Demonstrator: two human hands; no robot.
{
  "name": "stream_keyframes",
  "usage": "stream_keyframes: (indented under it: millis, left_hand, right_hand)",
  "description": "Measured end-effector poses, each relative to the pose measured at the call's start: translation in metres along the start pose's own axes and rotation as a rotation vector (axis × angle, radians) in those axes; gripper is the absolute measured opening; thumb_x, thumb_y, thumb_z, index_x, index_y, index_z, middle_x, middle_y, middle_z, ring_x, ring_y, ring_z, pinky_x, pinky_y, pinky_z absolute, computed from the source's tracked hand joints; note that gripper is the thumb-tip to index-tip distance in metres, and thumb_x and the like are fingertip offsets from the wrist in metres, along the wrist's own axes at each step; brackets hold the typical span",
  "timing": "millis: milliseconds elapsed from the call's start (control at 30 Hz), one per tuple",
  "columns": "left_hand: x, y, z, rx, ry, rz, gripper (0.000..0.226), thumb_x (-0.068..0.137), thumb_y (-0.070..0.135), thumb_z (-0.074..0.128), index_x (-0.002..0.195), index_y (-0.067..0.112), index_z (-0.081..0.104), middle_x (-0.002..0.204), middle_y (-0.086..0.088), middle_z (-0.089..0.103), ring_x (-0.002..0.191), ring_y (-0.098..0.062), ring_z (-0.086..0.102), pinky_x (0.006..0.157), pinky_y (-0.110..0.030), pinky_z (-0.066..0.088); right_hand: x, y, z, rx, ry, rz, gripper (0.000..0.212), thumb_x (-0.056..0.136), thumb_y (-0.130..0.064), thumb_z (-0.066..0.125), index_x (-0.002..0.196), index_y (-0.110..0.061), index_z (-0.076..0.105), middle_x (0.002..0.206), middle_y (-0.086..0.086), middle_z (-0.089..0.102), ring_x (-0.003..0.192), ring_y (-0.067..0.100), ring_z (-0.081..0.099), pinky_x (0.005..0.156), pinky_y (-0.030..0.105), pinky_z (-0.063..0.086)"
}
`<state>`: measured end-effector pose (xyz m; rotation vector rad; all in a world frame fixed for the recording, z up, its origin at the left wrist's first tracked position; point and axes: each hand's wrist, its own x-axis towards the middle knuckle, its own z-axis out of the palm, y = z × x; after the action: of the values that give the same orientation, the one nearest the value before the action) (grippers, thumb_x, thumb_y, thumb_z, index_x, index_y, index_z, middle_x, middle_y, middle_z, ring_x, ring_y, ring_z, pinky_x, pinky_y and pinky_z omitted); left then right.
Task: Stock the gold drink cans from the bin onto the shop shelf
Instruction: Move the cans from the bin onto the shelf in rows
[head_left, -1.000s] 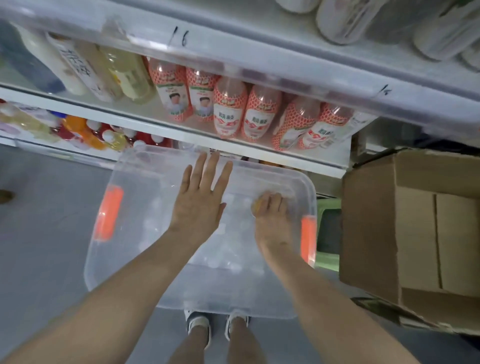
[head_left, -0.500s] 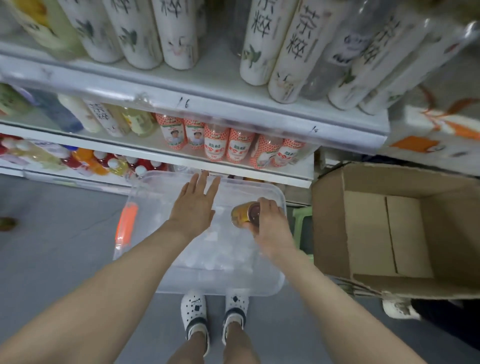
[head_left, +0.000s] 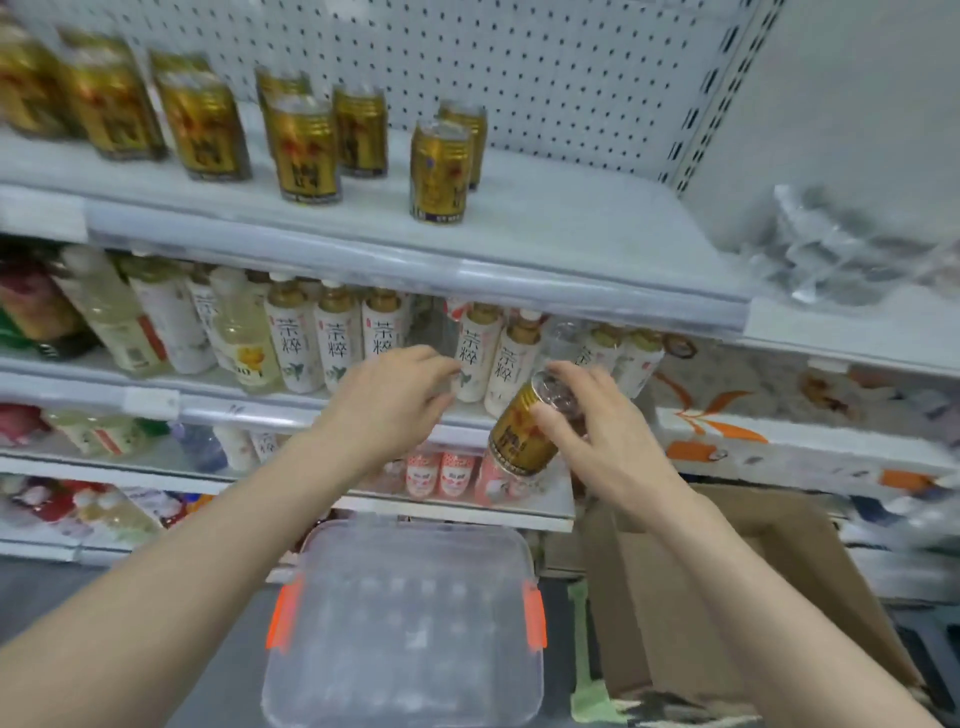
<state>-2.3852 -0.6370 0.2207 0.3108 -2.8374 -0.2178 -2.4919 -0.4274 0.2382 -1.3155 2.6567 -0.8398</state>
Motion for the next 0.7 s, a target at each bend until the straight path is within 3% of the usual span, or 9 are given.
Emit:
stream_keyframes:
  millis: [100,300,500,700]
  left_hand:
    - [0.031,0.004,-0.050,-0.004,0.151,0.032,0.035,0.090,0.033,0.054,0.123,0.024,0.059,0.118,0.003,0.062,0.108,-0.023,0.057,0.080,-0.039,0.051]
    - [0.094,-0.001,-0.100,0.082,0.326,0.002,0.049,0.089,0.026,0.060,0.136,0.016,0.048,0.137,-0.006,0.048,0.124,-0.028,0.044,0.094,-0.043,0.045]
    - [0.151,-0.011,-0.105,0.196,0.241,-0.120,0.058,0.090,0.029,0.058,0.142,0.017,0.037,0.147,-0.009,0.036,0.133,-0.031,0.034,0.103,-0.042,0.037]
    - [0.176,-0.023,-0.097,0.177,0.228,-0.172,0.056,0.090,0.029,0.059,0.140,0.016,0.041,0.142,-0.008,0.042,0.128,-0.031,0.039,0.101,-0.044,0.042]
  right_hand:
    - [0.027,-0.020,-0.047,-0.009,0.098,-0.070,0.047,0.095,-0.045,0.049,0.137,-0.021,0.047,0.127,-0.003,0.050,0.113,0.010,0.049,0.092,0.022,0.036]
    - [0.103,-0.033,-0.107,-0.028,0.207,-0.157,0.052,0.093,-0.049,0.051,0.136,-0.020,0.050,0.126,0.001,0.053,0.111,0.015,0.052,0.093,0.026,0.039]
    - [0.183,-0.023,-0.116,-0.079,0.162,-0.162,0.055,0.092,-0.044,0.057,0.140,-0.019,0.046,0.134,0.006,0.052,0.123,0.022,0.047,0.096,0.031,0.037]
    - [0.232,-0.005,-0.100,-0.067,0.084,-0.157,0.052,0.092,-0.037,0.057,0.139,-0.017,0.048,0.135,0.009,0.053,0.122,0.026,0.050,0.095,0.033,0.042]
